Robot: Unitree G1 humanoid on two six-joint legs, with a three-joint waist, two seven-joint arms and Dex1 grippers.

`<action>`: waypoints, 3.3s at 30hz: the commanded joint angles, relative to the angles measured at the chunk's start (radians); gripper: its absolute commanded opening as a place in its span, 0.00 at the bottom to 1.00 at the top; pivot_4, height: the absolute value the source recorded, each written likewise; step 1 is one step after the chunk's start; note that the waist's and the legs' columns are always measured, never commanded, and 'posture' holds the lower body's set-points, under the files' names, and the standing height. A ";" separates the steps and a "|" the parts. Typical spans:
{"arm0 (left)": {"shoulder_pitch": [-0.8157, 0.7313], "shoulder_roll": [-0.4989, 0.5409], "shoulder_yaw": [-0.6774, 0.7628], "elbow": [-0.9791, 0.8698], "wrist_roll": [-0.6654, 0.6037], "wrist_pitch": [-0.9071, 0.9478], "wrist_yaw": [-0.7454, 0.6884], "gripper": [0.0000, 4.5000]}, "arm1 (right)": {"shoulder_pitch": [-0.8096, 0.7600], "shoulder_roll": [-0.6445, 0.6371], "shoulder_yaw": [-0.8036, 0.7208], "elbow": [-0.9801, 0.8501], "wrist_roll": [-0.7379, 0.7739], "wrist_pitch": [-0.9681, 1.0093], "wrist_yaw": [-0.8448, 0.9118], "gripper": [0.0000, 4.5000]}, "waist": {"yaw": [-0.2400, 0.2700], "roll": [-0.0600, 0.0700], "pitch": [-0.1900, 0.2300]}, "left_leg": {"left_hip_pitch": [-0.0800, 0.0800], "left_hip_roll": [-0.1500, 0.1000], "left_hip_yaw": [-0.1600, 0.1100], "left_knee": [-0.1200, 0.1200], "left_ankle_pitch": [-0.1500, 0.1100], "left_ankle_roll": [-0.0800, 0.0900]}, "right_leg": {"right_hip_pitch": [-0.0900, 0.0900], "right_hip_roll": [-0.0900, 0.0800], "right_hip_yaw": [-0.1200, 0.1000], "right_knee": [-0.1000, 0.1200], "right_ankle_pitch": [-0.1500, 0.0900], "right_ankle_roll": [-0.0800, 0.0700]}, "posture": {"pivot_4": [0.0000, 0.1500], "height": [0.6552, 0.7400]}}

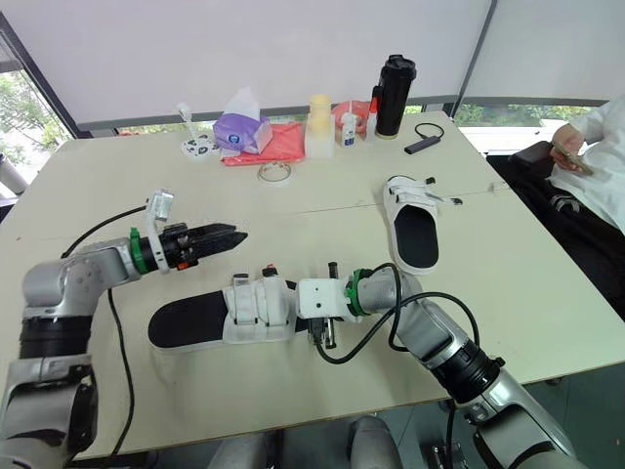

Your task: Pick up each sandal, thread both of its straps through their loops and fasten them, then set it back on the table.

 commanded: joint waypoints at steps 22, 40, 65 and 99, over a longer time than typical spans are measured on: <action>0.280 0.170 -0.082 -0.158 0.277 -0.701 -0.125 0.99 | 0.049 -0.195 -0.148 -0.220 0.116 0.198 0.135 0.00 | 0.027 0.002 0.010 | -0.015 -0.001 0.002 0.001 0.000 0.000 | -0.014 -0.003 0.000 -0.002 0.001 -0.002 | 1.00 1.00; 0.203 0.139 -0.083 -0.135 0.190 -0.679 -0.131 0.99 | 0.011 -0.149 -0.416 -0.382 0.704 0.741 0.149 0.00 | 0.025 0.001 0.019 | -0.021 -0.001 0.003 0.004 0.000 0.001 | -0.019 -0.001 0.000 0.002 0.005 -0.001 | 1.00 1.00; 0.226 0.225 -0.132 -0.139 0.369 -1.069 -0.226 0.99 | -0.002 -0.184 -0.360 -0.339 0.736 0.671 0.056 0.00 | 0.026 0.001 0.022 | -0.021 0.000 0.003 0.009 0.000 0.001 | -0.018 -0.001 0.000 0.004 0.004 -0.003 | 1.00 1.00; -0.051 0.008 -0.440 0.515 0.697 -2.101 -0.043 0.99 | 0.009 -0.198 -0.335 -0.362 0.716 0.615 -0.020 0.00 | 0.027 0.001 0.022 | -0.020 -0.001 0.002 0.018 0.000 0.002 | -0.013 -0.001 0.000 0.008 0.009 0.004 | 1.00 1.00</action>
